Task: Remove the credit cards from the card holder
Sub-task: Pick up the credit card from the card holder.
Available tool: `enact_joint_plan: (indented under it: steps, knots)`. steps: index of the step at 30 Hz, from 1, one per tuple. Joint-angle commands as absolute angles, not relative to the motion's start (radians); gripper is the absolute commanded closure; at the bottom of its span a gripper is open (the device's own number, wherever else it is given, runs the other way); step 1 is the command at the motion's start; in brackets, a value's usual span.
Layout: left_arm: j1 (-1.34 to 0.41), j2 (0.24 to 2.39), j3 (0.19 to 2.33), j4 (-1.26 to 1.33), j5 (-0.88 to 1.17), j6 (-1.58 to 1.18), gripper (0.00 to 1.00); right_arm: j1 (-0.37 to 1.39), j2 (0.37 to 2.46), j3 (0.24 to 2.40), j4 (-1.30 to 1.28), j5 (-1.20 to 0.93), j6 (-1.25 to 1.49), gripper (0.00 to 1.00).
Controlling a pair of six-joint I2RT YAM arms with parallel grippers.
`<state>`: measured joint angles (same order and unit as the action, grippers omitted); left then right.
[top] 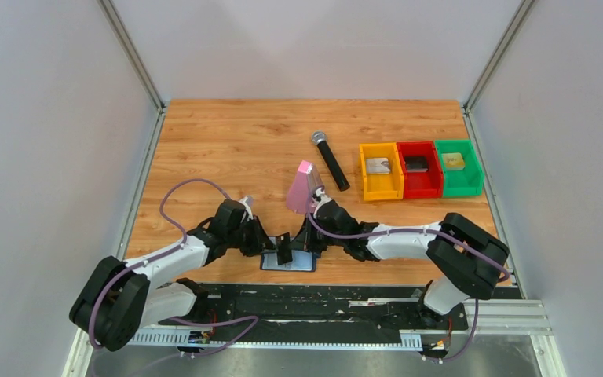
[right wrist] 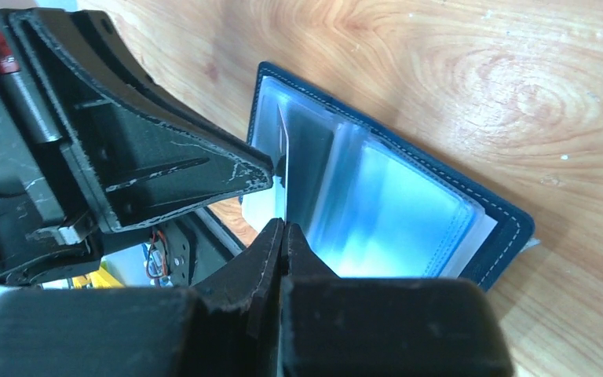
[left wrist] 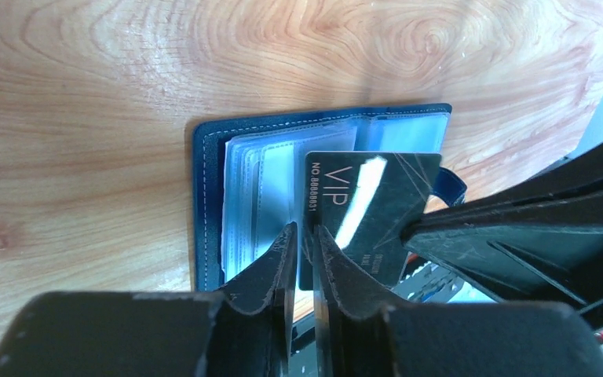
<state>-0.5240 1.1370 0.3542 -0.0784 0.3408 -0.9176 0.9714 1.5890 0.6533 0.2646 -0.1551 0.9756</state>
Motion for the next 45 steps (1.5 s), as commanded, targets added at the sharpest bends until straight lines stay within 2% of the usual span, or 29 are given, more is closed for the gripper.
enact_joint_plan:
  steps: [1, 10, 14, 18, 27, 34, 45]
  knots:
    - [-0.526, 1.093, 0.391, -0.120, 0.353, -0.892, 0.76, 0.951, 1.506, 0.639, 0.267, -0.179, 0.903, 1.00]
    - [-0.526, 0.987, 0.523, -0.253, 0.385, -0.744, 0.56, 0.858, 1.415, 0.599, 0.221, -0.338, 0.777, 1.00]
    - [-0.527, 0.999, 0.566, -0.218, 0.517, -0.696, 0.47, 0.851, 1.394, 0.613, 0.180, -0.429, 0.702, 1.00]
    - [-0.526, 1.010, 0.609, -0.220, 0.598, -0.659, 0.46, 0.850, 1.352, 0.609, 0.175, -0.534, 0.663, 1.00]
    - [-0.526, 1.017, 0.659, -0.255, 0.723, -0.578, 0.40, 0.850, 1.197, 0.584, 0.129, -0.610, 0.612, 1.00]
    - [-0.526, 1.012, 0.656, -0.187, 0.839, -0.585, 0.40, 0.850, 1.191, 0.611, 0.117, -0.642, 0.611, 1.00]
    - [-0.540, 1.069, 0.639, -0.168, 0.892, -0.598, 0.42, 0.850, 1.195, 0.637, 0.119, -0.668, 0.599, 1.00]
